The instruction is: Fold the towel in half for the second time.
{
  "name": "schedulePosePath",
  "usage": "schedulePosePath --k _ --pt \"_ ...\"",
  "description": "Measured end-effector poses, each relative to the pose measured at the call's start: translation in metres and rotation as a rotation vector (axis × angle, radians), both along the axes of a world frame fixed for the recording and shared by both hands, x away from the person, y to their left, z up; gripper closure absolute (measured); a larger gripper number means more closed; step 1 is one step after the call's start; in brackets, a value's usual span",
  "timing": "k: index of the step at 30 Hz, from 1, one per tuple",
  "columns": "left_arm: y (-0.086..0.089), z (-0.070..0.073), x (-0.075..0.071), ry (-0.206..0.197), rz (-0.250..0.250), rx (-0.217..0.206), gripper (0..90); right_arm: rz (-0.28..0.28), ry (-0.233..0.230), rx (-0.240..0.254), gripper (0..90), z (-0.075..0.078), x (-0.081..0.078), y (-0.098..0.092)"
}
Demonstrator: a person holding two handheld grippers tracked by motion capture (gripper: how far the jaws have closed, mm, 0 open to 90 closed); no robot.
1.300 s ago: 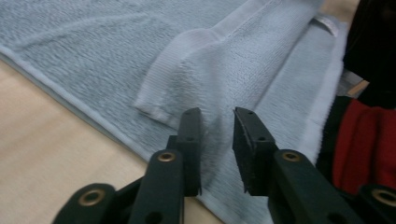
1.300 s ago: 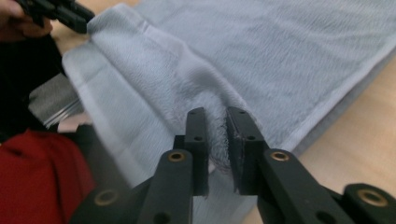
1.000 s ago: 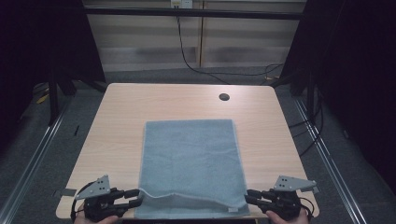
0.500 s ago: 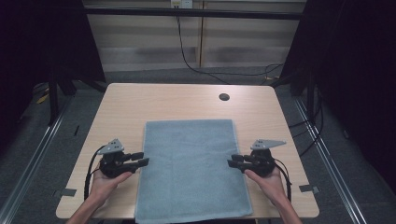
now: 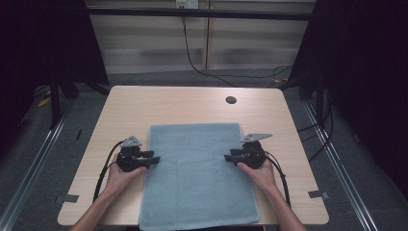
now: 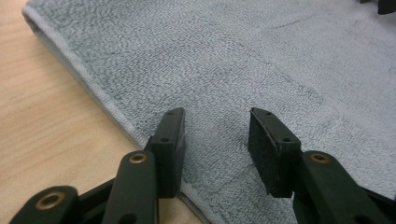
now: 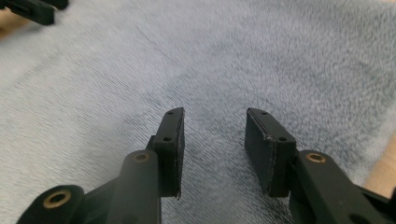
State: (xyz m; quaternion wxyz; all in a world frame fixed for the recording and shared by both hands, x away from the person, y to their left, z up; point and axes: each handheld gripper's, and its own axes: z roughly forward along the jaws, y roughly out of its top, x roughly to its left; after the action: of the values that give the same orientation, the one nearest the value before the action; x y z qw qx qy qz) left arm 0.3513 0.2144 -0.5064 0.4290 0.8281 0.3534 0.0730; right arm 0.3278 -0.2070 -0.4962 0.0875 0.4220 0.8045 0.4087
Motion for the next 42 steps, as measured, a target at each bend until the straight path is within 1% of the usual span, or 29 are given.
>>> schedulePosePath --k 2,4,5,6,10,14,15,16,17,18,19,20,21,23,24,25,27,28,29,30,33,34,35,36,37,38,39,41,42 --pt "0.0 0.0 -0.001 -0.01 -0.006 0.01 56.3 0.002 0.015 -0.007 57.9 -0.002 0.0 0.0" --pt "0.001 -0.001 -0.005 -0.011 -0.011 0.007 56.3 0.006 0.031 -0.016 56.8 -0.005 -0.002 0.001" --pt "0.001 -0.001 -0.007 -0.01 -0.018 0.007 56.3 0.004 0.023 -0.02 56.8 -0.006 -0.006 0.002" --pt "0.002 -0.001 -0.01 -0.006 -0.025 0.006 56.3 0.005 0.026 -0.02 56.8 -0.006 -0.009 0.002" --pt "0.005 0.0 -0.025 0.019 -0.053 -0.015 56.3 0.032 0.045 -0.009 57.2 -0.005 -0.029 -0.002" --pt "0.003 0.002 -0.044 0.027 -0.075 0.0 56.2 0.06 0.048 -0.021 57.1 -0.004 -0.052 -0.004" --pt "0.003 0.003 -0.049 0.037 -0.08 0.001 56.2 0.066 0.05 -0.025 57.1 -0.003 -0.057 -0.004" --pt "0.004 0.003 -0.054 0.037 -0.09 0.006 56.1 0.07 0.054 -0.026 57.1 -0.003 -0.063 -0.004" --pt "0.004 0.004 -0.059 0.044 -0.094 0.005 56.1 0.073 0.056 -0.027 57.1 -0.002 -0.068 -0.004" --pt "0.005 0.005 -0.063 0.06 -0.102 0.006 56.1 0.084 0.062 -0.027 57.1 -0.002 -0.073 -0.004" --pt "0.006 0.007 -0.069 0.066 -0.119 0.011 55.7 0.09 0.069 -0.025 57.0 -0.001 -0.078 -0.005" --pt "0.007 0.007 -0.072 0.067 -0.126 0.014 55.5 0.099 0.077 -0.02 57.1 0.0 -0.084 -0.005" --pt "0.008 0.008 -0.075 0.076 -0.136 0.011 55.3 0.104 0.084 -0.021 57.0 0.0 -0.087 -0.005" --pt "0.011 0.011 -0.076 0.091 -0.172 0.016 51.2 0.124 0.096 -0.015 56.2 0.002 -0.089 -0.005" --pt "0.013 0.013 -0.074 0.093 -0.172 0.001 48.3 0.125 0.098 -0.015 54.3 0.003 -0.088 -0.006" --pt "0.015 0.015 -0.071 0.094 -0.163 -0.015 47.5 0.118 0.092 -0.013 53.6 0.005 -0.086 -0.007" --pt "0.019 0.02 -0.061 0.08 -0.121 -0.034 47.3 0.095 0.064 0.002 52.1 0.01 -0.077 -0.012" --pt "0.02 0.022 -0.055 0.074 -0.102 -0.034 47.3 0.08 0.05 0.004 51.9 0.013 -0.071 -0.014" --pt "0.02 0.024 -0.046 0.058 -0.077 -0.04 47.3 0.062 0.033 0.0 51.5 0.017 -0.064 -0.017" --pt "0.02 0.025 -0.04 0.055 -0.063 -0.036 47.2 0.043 0.01 0.003 51.4 0.02 -0.054 -0.021" --pt "0.02 0.03 -0.019 0.036 -0.019 -0.029 46.2 -0.011 -0.018 0.023 51.0 0.027 -0.031 -0.031" --pt "0.021 0.032 -0.01 0.034 -0.003 -0.045 46.2 -0.033 -0.023 0.026 51.1 0.027 -0.023 -0.034" --pt "0.021 0.033 -0.005 0.044 0.009 -0.054 45.9 -0.05 -0.033 0.023 51.0 0.028 -0.013 -0.038" --pt "0.022 0.033 0.001 0.028 0.026 -0.062 45.7 -0.059 -0.038 0.018 51.1 0.027 -0.007 -0.039" --pt "0.022 0.033 0.007 0.034 0.037 -0.064 45.6 -0.07 -0.039 0.011 51.0 0.026 0.0 -0.041" --pt "0.021 0.032 0.012 0.03 0.044 -0.065 45.1 -0.077 -0.032 0.007 51.0 0.024 0.007 -0.043" --pt "0.021 0.03 0.016 0.012 0.062 -0.071 45.1 -0.085 -0.029 0.004 50.8 0.022 0.013 -0.044" --pt "0.021 0.025 0.026 0.034 0.072 -0.06 44.1 -0.095 -0.026 -0.003 49.9 0.016 0.024 -0.046" --pt "0.02 0.022 0.029 0.028 0.084 -0.049 43.4 -0.105 -0.02 0.005 49.4 0.013 0.029 -0.047"
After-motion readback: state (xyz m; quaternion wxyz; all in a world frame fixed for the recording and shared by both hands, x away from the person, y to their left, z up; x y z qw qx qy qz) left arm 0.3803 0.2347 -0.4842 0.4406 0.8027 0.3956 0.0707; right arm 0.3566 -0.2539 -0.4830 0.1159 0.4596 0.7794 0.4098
